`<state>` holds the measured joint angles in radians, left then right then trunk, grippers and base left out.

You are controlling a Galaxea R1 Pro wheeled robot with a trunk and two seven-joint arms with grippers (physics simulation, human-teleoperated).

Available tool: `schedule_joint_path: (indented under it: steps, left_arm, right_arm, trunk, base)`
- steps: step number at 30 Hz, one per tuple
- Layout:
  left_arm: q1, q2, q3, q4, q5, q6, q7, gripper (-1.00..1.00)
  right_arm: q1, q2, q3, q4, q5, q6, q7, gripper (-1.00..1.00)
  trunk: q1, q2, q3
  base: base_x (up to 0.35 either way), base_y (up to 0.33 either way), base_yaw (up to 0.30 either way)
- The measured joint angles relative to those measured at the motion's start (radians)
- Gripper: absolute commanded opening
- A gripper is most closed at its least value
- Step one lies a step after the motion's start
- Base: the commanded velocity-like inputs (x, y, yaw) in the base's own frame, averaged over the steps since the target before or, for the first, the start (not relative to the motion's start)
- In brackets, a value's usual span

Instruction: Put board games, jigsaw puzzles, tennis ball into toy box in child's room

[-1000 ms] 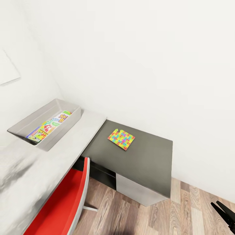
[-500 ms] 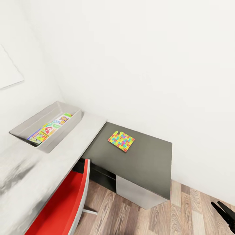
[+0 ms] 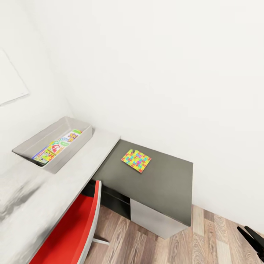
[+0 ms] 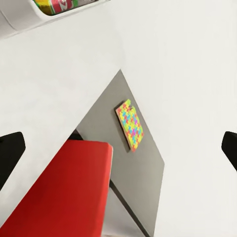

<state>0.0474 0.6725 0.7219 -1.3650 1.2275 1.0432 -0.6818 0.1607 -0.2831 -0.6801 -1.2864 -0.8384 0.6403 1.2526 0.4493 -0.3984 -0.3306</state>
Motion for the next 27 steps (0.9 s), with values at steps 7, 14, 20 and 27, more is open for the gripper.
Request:
schedule_joint_path:
  steps: [7, 14, 20, 27]
  left_arm:
    - [0.000, -0.001, 0.000, 0.000, 0.000, 0.000, 0.000, 1.00]
    - [0.000, 0.000, 0.000, 0.000, 0.000, 0.000, 0.000, 1.00]
    - [0.000, -0.001, 0.000, -0.001, 0.000, 0.000, 0.000, 1.00]
    - [0.000, -0.001, -0.001, -0.001, 0.000, 0.000, 0.000, 1.00]
  right_arm:
    - [0.000, 0.001, 0.000, 0.000, 0.000, 0.000, 0.001, 1.00]
    - [0.000, 0.002, 0.000, -0.001, 0.001, 0.000, 0.001, 1.00]
    - [0.000, 0.004, 0.000, -0.001, 0.000, 0.000, 0.002, 1.00]
    - [0.000, 0.005, -0.001, 0.000, 0.000, 0.000, 0.002, 1.00]
  trunk:
    - [0.000, 0.000, 0.012]
    - [0.000, 0.000, 0.023]
    - [0.000, 0.000, 0.033]
    - [0.000, 0.000, 0.045]
  base:
    - [0.000, 0.000, 0.000]
    - [0.000, 0.000, 0.000]
    - [-0.037, 0.000, 0.000]
    - [-0.071, 0.000, 0.000]
